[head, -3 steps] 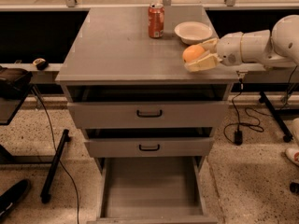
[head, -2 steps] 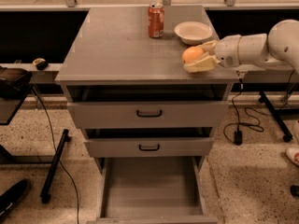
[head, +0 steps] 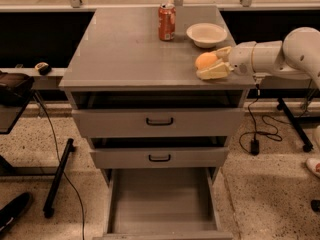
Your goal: Pick orange from bottom drawer and place on counter
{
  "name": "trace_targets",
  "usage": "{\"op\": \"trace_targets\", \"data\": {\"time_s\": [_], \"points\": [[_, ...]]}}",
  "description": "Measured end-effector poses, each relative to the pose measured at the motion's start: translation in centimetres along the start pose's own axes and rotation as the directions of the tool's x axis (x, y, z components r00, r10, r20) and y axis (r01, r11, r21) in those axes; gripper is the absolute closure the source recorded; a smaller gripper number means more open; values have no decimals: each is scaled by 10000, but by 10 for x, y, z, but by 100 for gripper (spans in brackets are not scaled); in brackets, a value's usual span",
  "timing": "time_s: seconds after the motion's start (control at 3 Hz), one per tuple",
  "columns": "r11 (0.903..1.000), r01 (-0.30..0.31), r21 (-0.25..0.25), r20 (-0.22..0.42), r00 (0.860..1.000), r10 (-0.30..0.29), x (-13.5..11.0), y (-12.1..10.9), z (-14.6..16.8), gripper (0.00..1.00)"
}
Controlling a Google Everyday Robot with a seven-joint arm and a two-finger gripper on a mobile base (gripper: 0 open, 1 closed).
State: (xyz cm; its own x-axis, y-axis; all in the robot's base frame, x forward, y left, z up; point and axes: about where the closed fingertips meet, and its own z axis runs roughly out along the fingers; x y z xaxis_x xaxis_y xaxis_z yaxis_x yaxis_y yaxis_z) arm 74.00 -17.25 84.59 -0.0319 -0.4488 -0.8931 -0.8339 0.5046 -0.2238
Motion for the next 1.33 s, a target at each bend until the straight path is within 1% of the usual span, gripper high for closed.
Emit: {"op": "trace_targets", "data": {"time_s": [0.33, 0.67, 1.0, 1.33], "points": [[10000, -2, 6, -4, 10000, 2, 0, 0, 0, 61], [10000, -2, 6, -4, 10000, 2, 0, 0, 0, 30], [10000, -2, 6, -4, 10000, 2, 0, 0, 0, 7], [10000, -2, 4, -3, 10000, 2, 0, 0, 0, 0]]}}
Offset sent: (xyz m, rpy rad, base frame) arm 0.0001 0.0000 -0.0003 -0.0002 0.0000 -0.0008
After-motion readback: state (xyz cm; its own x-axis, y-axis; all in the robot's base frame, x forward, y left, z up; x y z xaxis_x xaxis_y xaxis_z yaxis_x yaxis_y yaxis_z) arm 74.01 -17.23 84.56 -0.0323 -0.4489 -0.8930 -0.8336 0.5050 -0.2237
